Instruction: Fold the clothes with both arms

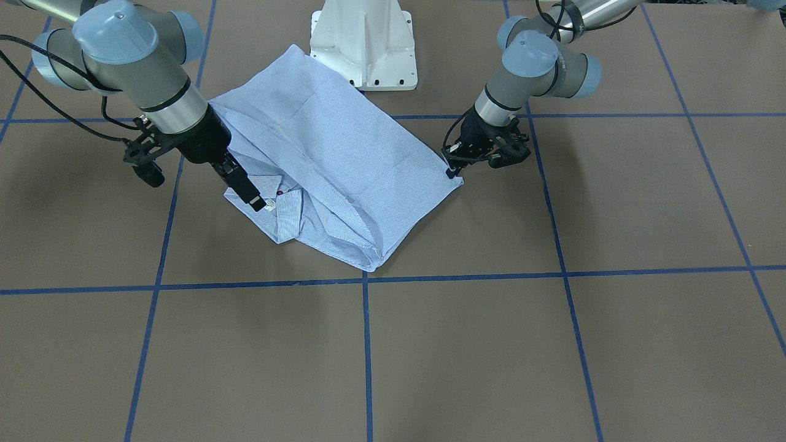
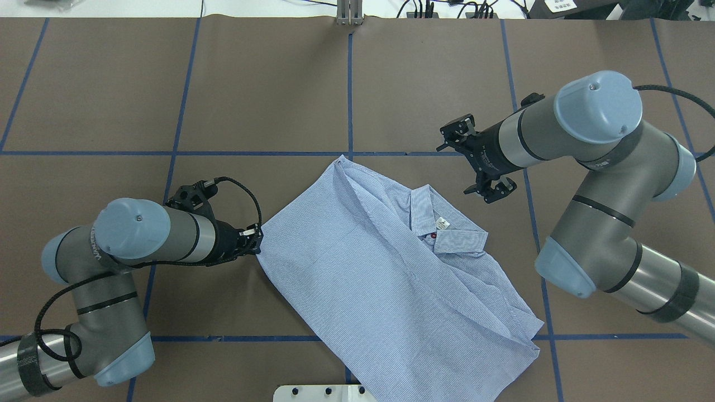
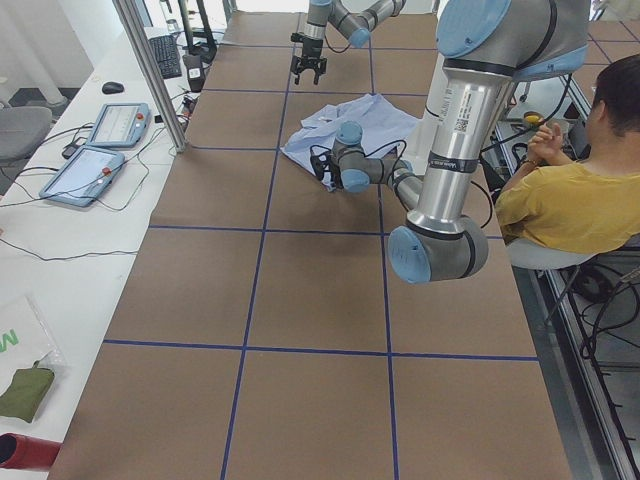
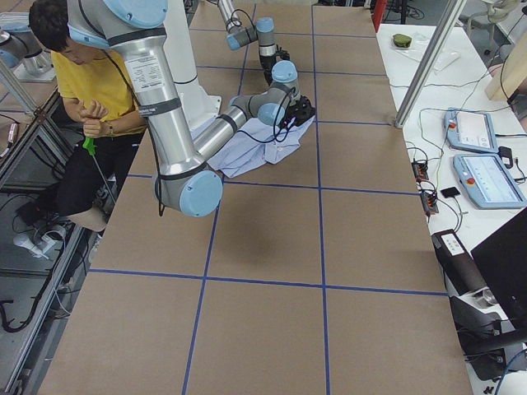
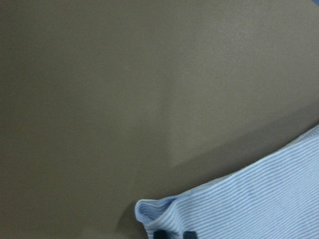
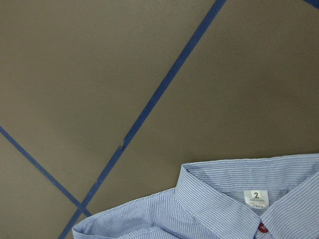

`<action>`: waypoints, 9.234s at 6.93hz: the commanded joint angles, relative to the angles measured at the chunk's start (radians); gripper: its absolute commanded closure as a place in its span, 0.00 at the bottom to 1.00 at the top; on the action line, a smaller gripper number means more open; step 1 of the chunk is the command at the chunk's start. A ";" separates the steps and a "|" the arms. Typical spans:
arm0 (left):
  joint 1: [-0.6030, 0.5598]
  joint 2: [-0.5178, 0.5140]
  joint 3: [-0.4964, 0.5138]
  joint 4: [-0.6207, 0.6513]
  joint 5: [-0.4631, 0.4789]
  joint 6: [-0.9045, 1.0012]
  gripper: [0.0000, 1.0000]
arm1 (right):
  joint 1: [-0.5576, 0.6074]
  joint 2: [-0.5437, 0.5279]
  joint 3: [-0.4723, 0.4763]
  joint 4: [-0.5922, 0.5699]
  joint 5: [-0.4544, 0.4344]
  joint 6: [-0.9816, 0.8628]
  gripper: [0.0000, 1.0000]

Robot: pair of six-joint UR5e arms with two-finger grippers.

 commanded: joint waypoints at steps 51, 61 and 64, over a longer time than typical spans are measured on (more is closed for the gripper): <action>-0.460 -0.267 0.378 -0.169 -0.198 0.555 0.33 | -0.277 0.103 0.048 -0.484 -0.393 -0.965 0.00; -0.460 -0.266 0.358 -0.161 -0.193 0.546 0.33 | -0.592 0.014 0.103 -0.303 -0.607 0.378 0.21; -0.460 -0.267 0.358 -0.161 -0.191 0.546 0.33 | -0.616 0.012 0.103 -0.303 -0.613 0.434 0.22</action>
